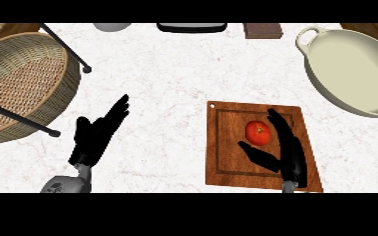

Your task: Pick the tomato from the cutting board and place it in the pot

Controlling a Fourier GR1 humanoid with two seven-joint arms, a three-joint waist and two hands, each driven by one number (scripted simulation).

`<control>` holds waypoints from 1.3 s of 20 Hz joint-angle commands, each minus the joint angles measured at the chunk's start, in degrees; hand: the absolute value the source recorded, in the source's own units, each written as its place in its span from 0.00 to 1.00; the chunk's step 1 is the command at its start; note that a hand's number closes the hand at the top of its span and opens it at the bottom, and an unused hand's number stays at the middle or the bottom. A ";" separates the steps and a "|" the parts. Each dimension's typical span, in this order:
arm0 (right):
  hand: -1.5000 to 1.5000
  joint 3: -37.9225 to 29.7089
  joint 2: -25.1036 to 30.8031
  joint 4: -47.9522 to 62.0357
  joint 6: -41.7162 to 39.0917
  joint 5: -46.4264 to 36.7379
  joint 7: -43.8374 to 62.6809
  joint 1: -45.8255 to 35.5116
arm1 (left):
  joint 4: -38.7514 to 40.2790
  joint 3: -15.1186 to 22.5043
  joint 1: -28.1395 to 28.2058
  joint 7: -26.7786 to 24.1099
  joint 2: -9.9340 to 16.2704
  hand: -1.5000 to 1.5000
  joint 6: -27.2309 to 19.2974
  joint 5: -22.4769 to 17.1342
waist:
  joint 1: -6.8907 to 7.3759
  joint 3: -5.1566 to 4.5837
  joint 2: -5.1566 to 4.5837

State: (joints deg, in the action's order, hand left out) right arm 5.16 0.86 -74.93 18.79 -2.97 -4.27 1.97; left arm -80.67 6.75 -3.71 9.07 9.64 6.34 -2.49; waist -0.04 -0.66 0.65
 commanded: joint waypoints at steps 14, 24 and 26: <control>1.00 -12.80 22.22 12.49 -23.86 17.11 -19.34 2.37 | 0.48 -2.09 -0.26 -0.26 -0.15 0.50 0.03 0.25 | -1.63 0.95 -0.79; 1.00 -27.43 45.47 33.26 -42.39 21.01 -34.07 -0.77 | 0.73 -0.98 -0.50 -0.94 -0.82 0.50 1.36 0.01 | 0.87 1.33 -1.41; 1.00 -28.76 48.11 38.17 -45.39 21.10 -36.73 -2.23 | 1.87 -0.93 -0.86 -1.11 -1.35 0.50 1.36 -0.07 | 1.09 1.30 -1.47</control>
State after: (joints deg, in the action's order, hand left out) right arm -20.32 42.78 -45.20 -21.08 18.12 -35.52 1.54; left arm -79.89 5.43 -4.09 8.63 8.88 7.30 -2.55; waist 0.16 0.59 -0.59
